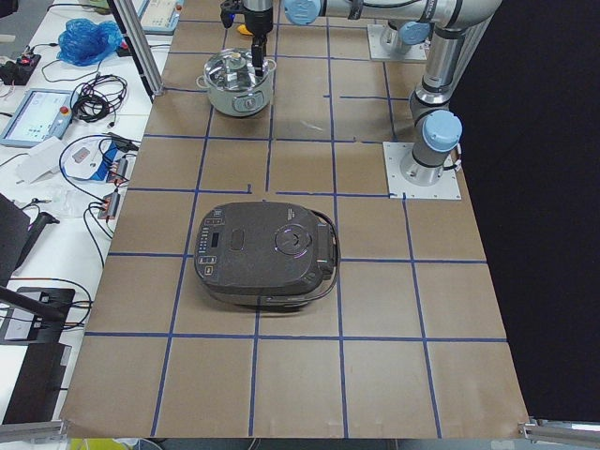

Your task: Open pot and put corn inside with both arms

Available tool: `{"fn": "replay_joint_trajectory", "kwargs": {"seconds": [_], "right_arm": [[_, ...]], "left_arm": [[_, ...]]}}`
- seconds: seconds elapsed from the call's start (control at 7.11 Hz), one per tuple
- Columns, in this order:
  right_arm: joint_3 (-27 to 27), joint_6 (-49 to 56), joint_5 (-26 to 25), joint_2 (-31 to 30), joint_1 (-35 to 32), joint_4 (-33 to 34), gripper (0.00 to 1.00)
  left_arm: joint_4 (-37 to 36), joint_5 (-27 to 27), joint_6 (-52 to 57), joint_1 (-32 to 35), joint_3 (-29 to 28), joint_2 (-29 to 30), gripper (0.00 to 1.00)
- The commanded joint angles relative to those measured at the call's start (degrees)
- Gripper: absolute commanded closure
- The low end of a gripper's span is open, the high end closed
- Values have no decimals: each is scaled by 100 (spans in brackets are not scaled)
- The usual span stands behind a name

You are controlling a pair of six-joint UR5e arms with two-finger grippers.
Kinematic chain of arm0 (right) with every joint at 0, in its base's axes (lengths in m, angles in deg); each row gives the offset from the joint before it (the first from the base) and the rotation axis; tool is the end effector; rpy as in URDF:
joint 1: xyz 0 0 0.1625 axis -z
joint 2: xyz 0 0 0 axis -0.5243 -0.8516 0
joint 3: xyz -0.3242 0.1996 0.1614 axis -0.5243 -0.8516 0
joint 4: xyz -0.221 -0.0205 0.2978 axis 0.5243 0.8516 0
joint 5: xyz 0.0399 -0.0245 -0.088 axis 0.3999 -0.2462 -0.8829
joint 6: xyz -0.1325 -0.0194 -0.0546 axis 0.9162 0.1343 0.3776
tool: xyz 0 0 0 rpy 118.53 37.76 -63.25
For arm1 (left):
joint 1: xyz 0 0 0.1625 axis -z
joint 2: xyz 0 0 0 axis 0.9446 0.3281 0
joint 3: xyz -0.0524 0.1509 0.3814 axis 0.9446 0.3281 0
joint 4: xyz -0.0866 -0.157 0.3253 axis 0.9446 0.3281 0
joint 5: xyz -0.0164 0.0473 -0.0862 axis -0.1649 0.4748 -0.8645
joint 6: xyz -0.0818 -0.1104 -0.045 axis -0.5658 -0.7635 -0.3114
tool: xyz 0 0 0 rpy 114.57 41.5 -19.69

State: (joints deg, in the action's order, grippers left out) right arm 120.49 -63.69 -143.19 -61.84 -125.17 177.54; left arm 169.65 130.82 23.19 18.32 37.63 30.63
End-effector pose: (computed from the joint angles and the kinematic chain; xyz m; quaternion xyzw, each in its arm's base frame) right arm 0.1639 -0.4767 0.4346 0.0103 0.9999 -0.0075 0.0033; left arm -0.1195 -0.5097 0.4402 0.0230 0.9994 -0.0159 0.0228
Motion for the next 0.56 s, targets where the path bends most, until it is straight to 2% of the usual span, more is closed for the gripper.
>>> {"fn": "replay_joint_trajectory", "kwargs": {"seconds": [0.0,0.42], "right_arm": [[11,0,12,0,3,3,0],[19,-9,21,26,30,90,0]], "left_arm": [[-12,1,0,4,2,0,0],[-100,36,-9,22,54,0,0]]}}
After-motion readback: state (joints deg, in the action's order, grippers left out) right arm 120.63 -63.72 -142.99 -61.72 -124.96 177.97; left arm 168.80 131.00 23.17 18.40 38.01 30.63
